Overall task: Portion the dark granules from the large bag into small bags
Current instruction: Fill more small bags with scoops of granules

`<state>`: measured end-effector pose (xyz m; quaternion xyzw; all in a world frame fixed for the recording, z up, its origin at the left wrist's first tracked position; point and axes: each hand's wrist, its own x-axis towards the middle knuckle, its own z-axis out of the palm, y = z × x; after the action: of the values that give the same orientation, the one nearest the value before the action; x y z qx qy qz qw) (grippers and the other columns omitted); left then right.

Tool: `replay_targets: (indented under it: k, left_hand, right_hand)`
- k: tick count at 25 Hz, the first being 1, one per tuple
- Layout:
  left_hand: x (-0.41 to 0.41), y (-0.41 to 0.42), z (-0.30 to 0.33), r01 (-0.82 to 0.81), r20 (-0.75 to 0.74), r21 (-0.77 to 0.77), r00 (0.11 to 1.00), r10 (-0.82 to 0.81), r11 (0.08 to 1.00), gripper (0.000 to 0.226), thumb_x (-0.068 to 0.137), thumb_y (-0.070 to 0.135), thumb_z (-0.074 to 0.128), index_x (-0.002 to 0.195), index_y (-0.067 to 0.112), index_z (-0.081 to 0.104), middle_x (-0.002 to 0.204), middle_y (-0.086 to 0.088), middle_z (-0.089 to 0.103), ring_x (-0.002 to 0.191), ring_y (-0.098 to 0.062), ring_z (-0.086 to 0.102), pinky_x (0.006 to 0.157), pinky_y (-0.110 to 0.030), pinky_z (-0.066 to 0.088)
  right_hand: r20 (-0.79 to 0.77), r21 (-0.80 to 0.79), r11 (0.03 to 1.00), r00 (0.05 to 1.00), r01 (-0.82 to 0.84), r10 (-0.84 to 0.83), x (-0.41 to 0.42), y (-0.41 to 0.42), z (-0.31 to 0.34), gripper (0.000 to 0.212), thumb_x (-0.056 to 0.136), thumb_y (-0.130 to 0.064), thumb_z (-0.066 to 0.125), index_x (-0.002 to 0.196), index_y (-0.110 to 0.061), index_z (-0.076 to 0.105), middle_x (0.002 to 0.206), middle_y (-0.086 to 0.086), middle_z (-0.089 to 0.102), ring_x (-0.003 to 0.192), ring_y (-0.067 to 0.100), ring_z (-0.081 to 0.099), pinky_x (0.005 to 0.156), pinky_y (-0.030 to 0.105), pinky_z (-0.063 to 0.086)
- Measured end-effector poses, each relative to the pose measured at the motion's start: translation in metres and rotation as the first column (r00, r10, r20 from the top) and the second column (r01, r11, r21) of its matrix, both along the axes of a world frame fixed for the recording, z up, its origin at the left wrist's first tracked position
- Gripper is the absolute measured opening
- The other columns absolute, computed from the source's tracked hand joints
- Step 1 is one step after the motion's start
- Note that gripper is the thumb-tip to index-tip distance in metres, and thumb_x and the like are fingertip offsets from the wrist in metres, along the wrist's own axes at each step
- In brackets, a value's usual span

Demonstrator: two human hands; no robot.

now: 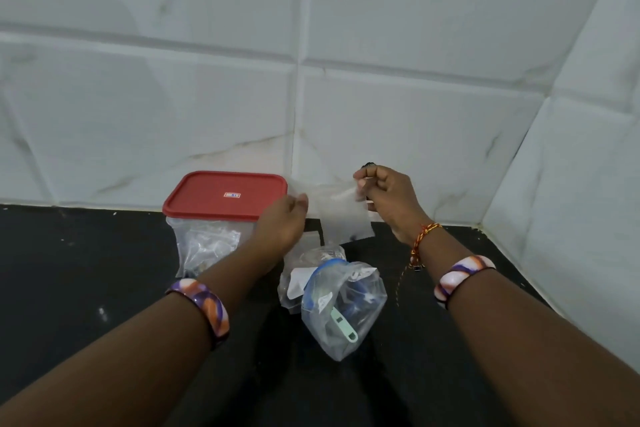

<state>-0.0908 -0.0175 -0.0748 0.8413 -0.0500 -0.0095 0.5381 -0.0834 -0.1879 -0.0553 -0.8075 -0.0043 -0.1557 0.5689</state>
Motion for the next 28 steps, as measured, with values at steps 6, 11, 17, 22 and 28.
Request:
replay_targets:
  k: [6, 11, 17, 22, 28]
  left_hand:
    - [-0.041, 0.020, 0.064, 0.210, -0.027, -0.150, 0.976, -0.216, 0.966, 0.016, 0.092, 0.016, 0.055, 0.090, 0.006, 0.067, 0.073, -0.002, 0.063, 0.060, -0.011, 0.053, 0.053, -0.019, 0.042]
    - [-0.080, 0.027, 0.082, 0.233, -0.058, -0.189, 0.967, -0.248, 0.954, 0.008, 0.085, 0.006, 0.063, 0.081, 0.001, 0.067, 0.055, -0.001, 0.064, 0.045, -0.007, 0.056, 0.047, -0.017, 0.048]
    - [-0.113, 0.019, 0.091, 0.021, -0.111, -0.233, 0.993, -0.049, 0.972, 0.015, 0.087, 0.008, 0.061, 0.084, -0.006, 0.064, 0.070, -0.014, 0.064, 0.064, -0.024, 0.061, 0.059, -0.028, 0.053]
    - [-0.129, 0.021, 0.090, 0.061, 0.008, -0.225, 0.998, -0.061, 0.972, 0.020, 0.086, 0.005, 0.060, 0.068, -0.001, 0.064, 0.061, -0.011, 0.064, 0.053, -0.018, 0.061, 0.050, -0.024, 0.051]
    - [-0.136, 0.037, 0.091, -0.164, 0.282, -0.078, 0.943, 0.179, 0.983, 0.018, 0.080, 0.008, 0.058, 0.071, -0.006, 0.066, 0.060, -0.008, 0.064, 0.051, -0.017, 0.057, 0.056, -0.025, 0.053]
  right_hand:
    - [0.066, -0.148, 0.977, 0.985, -0.150, 0.162, -0.051, 0.023, 0.052, 0.022, 0.092, -0.003, 0.050, 0.083, -0.017, 0.064, 0.071, -0.002, 0.056, 0.063, 0.008, 0.051, 0.058, 0.013, 0.043]
    - [0.095, -0.241, 0.957, 0.978, -0.159, 0.187, -0.085, 0.033, 0.069, 0.017, 0.091, -0.003, 0.052, 0.095, -0.009, 0.068, 0.065, -0.005, 0.056, 0.061, 0.006, 0.049, 0.056, 0.005, 0.040]
    - [0.240, -0.195, 0.967, 0.964, 0.167, -0.118, -0.121, 0.054, 0.061, 0.023, 0.080, -0.028, 0.070, 0.077, -0.006, 0.067, 0.073, 0.004, 0.063, 0.066, 0.010, 0.054, 0.064, 0.020, 0.044]
    - [0.058, -0.166, 0.982, 0.995, 0.090, -0.081, -0.142, 0.070, 0.063, 0.024, 0.085, -0.016, 0.063, 0.070, 0.003, 0.067, 0.075, 0.014, 0.066, 0.058, 0.013, 0.055, 0.058, 0.022, 0.044]
    - [0.035, -0.302, 0.931, 0.978, 0.205, -0.204, -0.154, 0.063, 0.068, 0.033, 0.077, -0.014, 0.058, 0.049, -0.003, 0.046, 0.050, 0.008, 0.040, 0.049, 0.020, 0.038, 0.059, 0.030, 0.039]
